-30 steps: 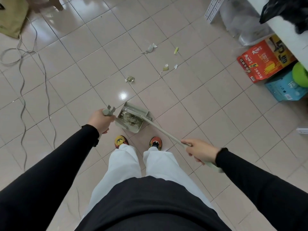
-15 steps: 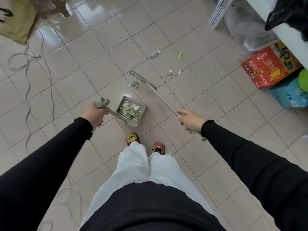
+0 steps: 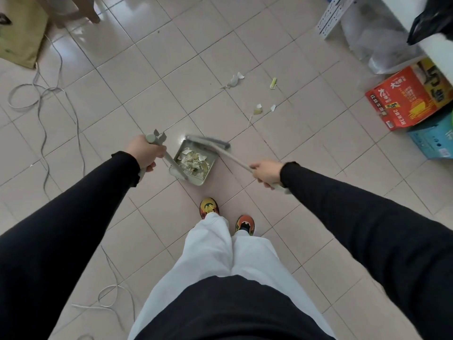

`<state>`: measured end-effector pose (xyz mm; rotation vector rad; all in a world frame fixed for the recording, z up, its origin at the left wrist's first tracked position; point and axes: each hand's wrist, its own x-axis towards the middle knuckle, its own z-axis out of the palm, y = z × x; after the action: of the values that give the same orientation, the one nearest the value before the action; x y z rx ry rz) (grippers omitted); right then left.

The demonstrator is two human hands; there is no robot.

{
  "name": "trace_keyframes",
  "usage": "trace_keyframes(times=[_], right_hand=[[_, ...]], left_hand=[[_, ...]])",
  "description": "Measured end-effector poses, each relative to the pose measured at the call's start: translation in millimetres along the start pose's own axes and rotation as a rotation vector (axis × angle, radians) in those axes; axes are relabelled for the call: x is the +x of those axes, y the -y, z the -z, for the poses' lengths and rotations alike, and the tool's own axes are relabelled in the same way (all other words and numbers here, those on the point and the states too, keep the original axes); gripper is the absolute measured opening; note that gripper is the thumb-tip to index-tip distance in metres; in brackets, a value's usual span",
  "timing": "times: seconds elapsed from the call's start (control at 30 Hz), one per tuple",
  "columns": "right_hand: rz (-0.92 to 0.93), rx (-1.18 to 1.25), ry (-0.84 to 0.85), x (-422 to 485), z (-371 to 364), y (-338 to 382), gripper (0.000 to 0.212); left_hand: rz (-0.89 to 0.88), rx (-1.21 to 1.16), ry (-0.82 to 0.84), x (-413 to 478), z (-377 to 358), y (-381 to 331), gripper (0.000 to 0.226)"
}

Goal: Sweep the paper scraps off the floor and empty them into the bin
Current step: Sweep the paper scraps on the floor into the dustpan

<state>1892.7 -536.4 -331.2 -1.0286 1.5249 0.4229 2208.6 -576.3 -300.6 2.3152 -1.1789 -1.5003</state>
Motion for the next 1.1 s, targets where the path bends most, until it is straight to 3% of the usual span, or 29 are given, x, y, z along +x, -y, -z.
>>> trace_keyframes(times=[0.17, 0.3, 0.47, 0.7, 0.83, 1.1], right_hand=[[0.030, 0.150, -0.025, -77.7, -11.7, -41.3, 0.051], [0.042, 0.185, -0.139, -55.5, -33.5, -24.0, 0.051], [0.000, 0.195, -0.024, -18.6, -46.7, 1.2, 0.058], [0.027, 0.430, -0.100, -77.5, -38.7, -55.0, 0.055], [0.013, 0.516, -0.251, -75.6, -13.0, -82.6, 0.056], [-0.056, 0.531, -0.403, -34.4, 104.5, -127.9, 0.055]], left_hand=[[0.006, 0.021, 0.034, 6.1, 10.7, 0.6, 0.025], [-0.009, 0.053, 0.059, 5.7, 11.8, 2.2, 0.024], [-0.035, 0.079, 0.071, 9.1, 13.9, -0.1, 0.017], [-0.100, 0.140, 0.088, 17.1, 6.0, -14.1, 0.013], [-0.148, 0.184, 0.105, 19.4, -6.7, -41.0, 0.003], [-0.181, 0.193, 0.156, 35.1, -55.6, -112.2, 0.012]])
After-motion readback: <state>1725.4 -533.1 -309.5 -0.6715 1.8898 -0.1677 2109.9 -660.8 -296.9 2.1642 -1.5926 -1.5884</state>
